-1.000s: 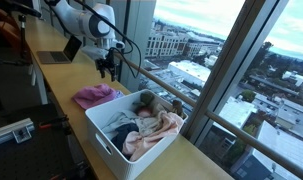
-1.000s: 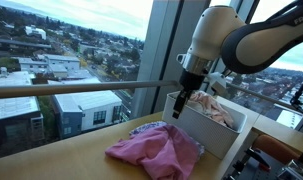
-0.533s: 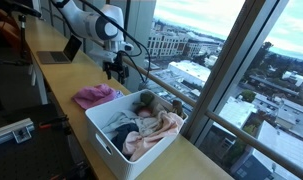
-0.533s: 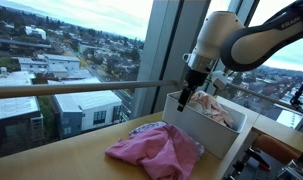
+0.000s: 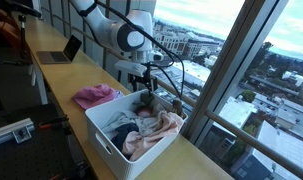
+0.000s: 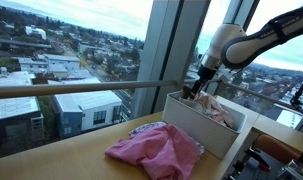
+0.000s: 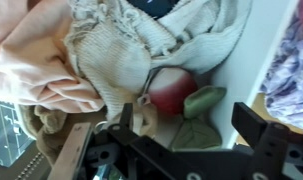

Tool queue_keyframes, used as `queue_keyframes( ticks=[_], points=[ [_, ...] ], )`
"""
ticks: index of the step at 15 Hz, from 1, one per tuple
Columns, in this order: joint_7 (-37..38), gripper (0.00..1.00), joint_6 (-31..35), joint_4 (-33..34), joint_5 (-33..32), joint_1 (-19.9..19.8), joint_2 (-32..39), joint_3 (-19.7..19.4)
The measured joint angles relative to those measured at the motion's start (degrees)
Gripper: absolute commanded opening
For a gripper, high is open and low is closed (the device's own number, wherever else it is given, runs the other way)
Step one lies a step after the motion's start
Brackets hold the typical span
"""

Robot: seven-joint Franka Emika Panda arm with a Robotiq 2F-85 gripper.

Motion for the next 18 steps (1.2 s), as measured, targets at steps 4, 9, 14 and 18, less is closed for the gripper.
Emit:
queue_keyframes(
  ticks=[4,9,14,18],
  points=[
    [-2.85,1.00,-0.06,5.09,0.35,-4.00,5.00,-0.95],
    [-3.96,1.00,-0.07,12.04,0.34,-5.90,15.69,-2.54],
    [-4.61,1.00,-0.08,17.47,0.34,-7.05,23.04,-3.52],
    [-4.88,0.73,-0.07,18.20,0.15,-6.77,24.61,-3.51]
  ],
)
